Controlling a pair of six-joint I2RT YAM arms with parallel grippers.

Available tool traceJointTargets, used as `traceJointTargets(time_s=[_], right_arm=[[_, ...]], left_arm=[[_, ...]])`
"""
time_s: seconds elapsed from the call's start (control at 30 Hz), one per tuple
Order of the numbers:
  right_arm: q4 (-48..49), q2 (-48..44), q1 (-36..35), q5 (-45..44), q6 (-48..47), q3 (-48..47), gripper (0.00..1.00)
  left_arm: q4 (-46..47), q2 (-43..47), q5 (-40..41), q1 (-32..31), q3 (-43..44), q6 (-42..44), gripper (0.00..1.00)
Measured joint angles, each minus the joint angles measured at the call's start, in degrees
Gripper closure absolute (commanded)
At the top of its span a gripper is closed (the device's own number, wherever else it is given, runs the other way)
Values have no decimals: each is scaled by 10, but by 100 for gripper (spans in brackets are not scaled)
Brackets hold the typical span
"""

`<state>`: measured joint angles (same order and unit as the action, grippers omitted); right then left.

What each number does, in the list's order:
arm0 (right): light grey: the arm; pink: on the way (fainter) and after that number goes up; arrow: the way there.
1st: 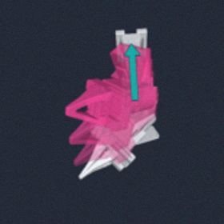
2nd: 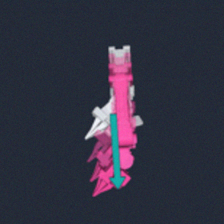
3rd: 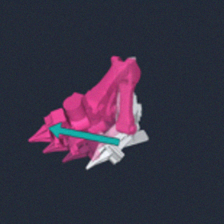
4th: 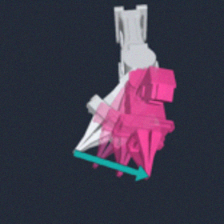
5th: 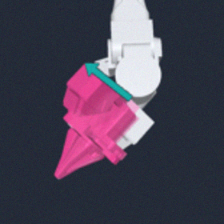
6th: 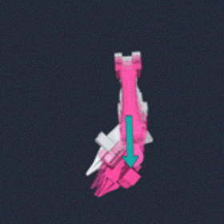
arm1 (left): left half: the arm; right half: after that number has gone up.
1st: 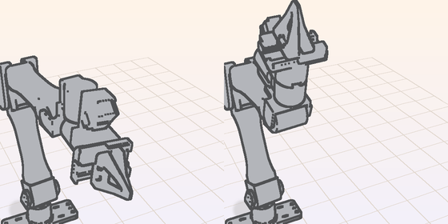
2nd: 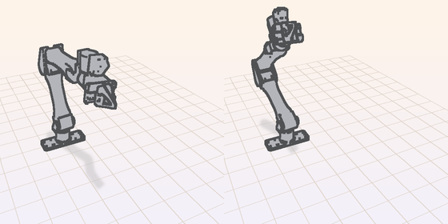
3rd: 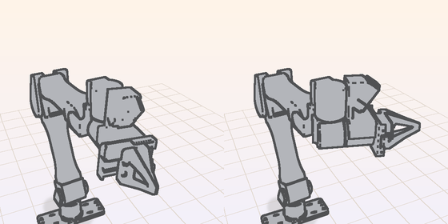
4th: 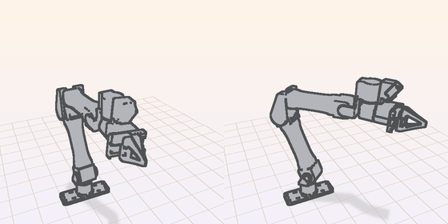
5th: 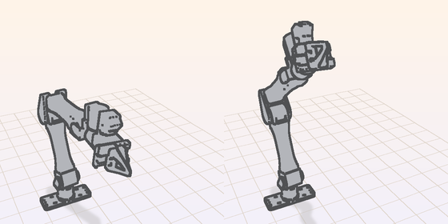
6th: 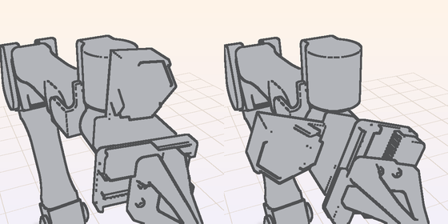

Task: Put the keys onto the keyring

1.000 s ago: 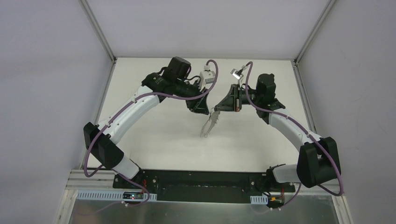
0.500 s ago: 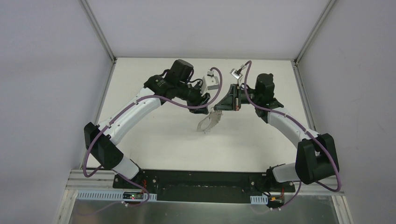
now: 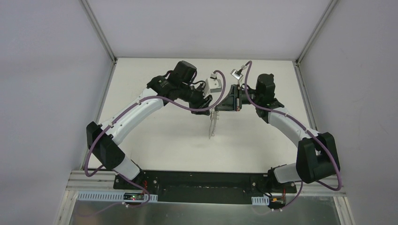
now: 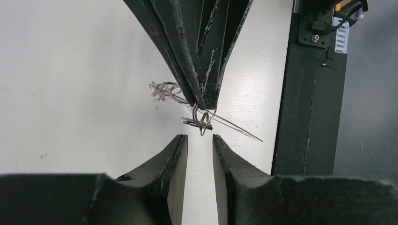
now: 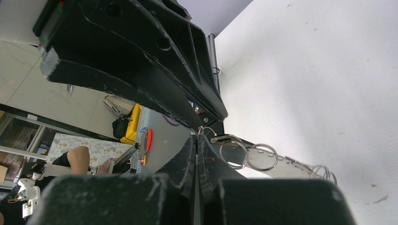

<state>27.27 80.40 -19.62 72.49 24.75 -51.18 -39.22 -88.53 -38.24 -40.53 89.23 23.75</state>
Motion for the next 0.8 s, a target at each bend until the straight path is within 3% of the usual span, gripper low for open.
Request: traceJointTargets(time_s=[0.43, 0.8], right_arm=[[0, 1, 0, 0, 1, 0, 100], [0, 5, 0, 0, 1, 0, 100]], left_arm=[[2, -23, -2, -1, 1, -8, 84], [3, -23, -15, -8, 3, -6, 84]])
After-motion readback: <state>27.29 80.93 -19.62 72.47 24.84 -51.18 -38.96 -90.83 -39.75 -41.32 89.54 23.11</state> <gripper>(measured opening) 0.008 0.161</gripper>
